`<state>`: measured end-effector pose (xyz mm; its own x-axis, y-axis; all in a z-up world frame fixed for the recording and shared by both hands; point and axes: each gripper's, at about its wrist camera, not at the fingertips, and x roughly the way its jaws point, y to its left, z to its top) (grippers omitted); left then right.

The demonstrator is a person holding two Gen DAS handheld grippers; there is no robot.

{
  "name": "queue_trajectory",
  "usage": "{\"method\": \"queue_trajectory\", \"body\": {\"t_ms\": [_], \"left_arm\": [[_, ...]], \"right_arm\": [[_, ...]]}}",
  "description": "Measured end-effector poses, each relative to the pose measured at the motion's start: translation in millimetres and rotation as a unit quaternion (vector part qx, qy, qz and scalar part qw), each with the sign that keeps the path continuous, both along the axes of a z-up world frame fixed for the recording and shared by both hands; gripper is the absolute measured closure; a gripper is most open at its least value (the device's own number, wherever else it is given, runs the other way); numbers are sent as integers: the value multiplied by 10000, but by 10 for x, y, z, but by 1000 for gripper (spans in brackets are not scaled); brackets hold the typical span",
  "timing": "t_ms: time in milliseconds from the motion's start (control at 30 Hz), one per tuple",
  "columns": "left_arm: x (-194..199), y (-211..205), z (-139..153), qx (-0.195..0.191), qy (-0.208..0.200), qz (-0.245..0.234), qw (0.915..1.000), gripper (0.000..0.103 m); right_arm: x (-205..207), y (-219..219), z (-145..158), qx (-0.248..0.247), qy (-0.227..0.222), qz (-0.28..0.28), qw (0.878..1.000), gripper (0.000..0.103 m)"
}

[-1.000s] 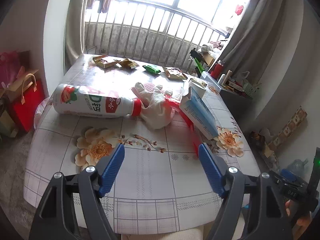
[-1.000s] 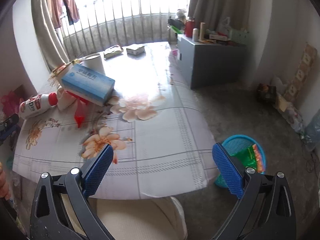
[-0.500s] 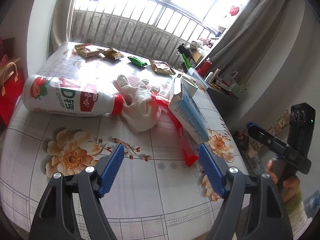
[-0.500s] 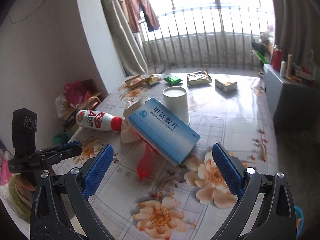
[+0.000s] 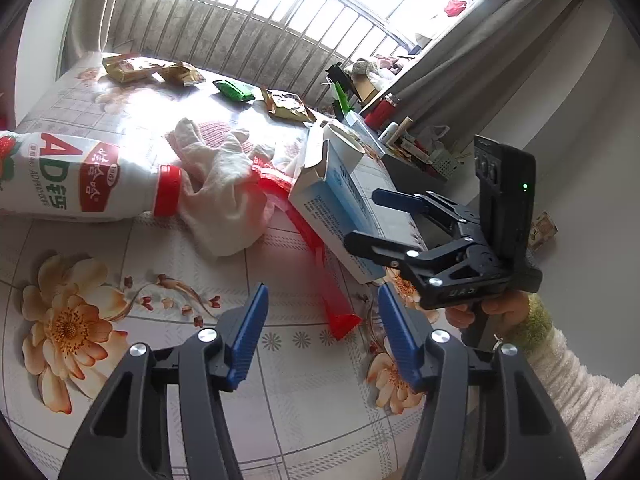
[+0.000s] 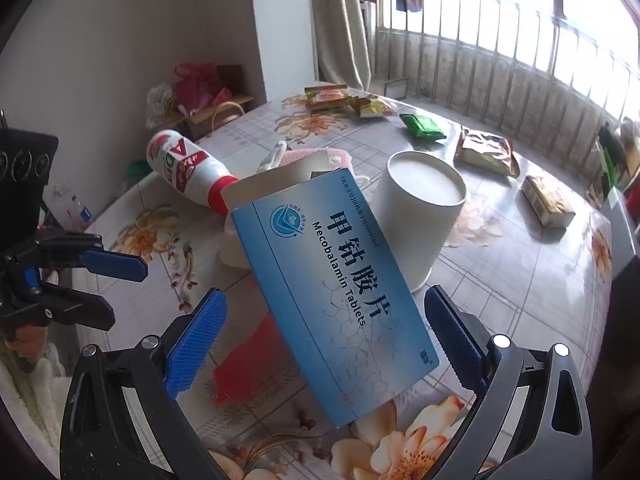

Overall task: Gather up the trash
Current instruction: 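Grasp the blue medicine box with the right gripper while the left gripper grasps a red wrapper, then lift the blue box with the right gripper while the left gripper lifts the red wrapper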

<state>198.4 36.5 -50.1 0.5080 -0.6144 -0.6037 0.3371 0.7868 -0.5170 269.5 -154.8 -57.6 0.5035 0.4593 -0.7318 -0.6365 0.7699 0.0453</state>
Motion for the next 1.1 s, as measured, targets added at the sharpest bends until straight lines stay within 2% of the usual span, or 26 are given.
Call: {"method": "queue_trajectory", "body": {"t_ms": [67, 167, 200, 267, 500, 633, 800, 900, 1067, 1100], "left_arm": [[25, -30, 3, -13, 6, -53, 10000, 54], [73, -72, -10, -72, 31, -102, 9999, 60], [89, -80, -9, -93, 39, -103, 9999, 61], [124, -89, -13, -154, 53, -117, 9998, 62], [267, -114, -36, -415, 165, -77, 9990, 63], [365, -127, -108, -620, 431, 46, 9971, 63], [533, -163, -240, -902, 802, 247, 9924, 63], [653, -253, -305, -831, 972, 403, 9910, 63], [764, -341, -360, -705, 1032, 750, 9893, 63], [768, -344, -353, -700, 999, 803, 9893, 73]], "right_arm": [[79, 29, -68, -105, 46, 36, 9999, 8], [157, -5, -124, -1, 149, 13, 9999, 9], [159, -23, -125, 65, 156, -25, 9999, 13], [144, -68, -125, 172, 181, -94, 9996, 18], [-51, -236, -87, 366, 296, -396, 9981, 22], [-254, -363, -88, 68, 415, -954, 9946, 23], [-624, -512, -153, -493, 550, -1734, 9821, 23], [-845, -564, -218, -509, 716, -1970, 9764, 23], [-1101, -608, -219, -448, 693, -2294, 9698, 23], [-1128, -629, -218, -365, 723, -2354, 9685, 23]]}}
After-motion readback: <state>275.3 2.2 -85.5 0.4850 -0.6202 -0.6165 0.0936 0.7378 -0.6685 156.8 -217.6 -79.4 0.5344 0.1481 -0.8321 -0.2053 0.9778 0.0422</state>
